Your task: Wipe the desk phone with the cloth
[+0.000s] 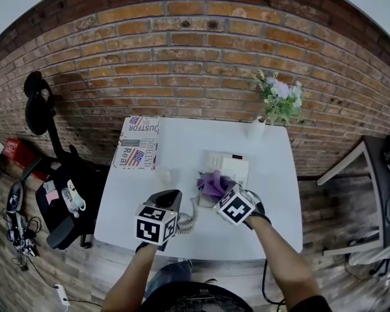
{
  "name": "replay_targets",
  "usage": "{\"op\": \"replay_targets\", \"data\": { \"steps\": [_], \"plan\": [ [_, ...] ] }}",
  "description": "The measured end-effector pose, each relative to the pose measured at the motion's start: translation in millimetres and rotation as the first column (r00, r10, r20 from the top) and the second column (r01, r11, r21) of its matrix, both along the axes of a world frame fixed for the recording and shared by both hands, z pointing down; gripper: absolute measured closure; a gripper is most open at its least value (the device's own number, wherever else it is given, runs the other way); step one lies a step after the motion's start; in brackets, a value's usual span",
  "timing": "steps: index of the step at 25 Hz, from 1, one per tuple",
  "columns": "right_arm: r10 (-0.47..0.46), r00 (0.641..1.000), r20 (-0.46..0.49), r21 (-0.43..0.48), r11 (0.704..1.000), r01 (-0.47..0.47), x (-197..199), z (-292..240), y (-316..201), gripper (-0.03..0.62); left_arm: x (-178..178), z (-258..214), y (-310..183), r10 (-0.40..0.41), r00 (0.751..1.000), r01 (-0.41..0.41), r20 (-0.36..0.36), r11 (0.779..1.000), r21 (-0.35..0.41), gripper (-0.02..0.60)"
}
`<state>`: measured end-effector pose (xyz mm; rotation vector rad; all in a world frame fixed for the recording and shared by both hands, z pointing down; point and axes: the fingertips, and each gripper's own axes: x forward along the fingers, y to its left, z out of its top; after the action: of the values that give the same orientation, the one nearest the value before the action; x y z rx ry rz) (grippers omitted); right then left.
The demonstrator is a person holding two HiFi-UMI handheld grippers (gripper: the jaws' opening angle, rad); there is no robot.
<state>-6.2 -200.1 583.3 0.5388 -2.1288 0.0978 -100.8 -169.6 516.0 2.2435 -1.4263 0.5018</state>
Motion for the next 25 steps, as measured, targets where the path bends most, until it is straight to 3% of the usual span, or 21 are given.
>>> {"op": "replay_targets", "data": {
  "steps": [17,25],
  "plan": [
    [-0.087,0.996,-0.008,-0.090,0.992,0.085,6.4,16.4,66.7,0.546,4.9,-3.5,37.1,-0.016,1.000,0.016,0.000,1.000,0.008,0.577],
    [-0.115,0.993,0.002,-0.045,0.992,0.115,7.8,-4.2,63.4,0.546,7.9,-6.3,29.2,-0.008,1.000,0.008,-0.004,1.000,0.016,0.577]
  ]
}}
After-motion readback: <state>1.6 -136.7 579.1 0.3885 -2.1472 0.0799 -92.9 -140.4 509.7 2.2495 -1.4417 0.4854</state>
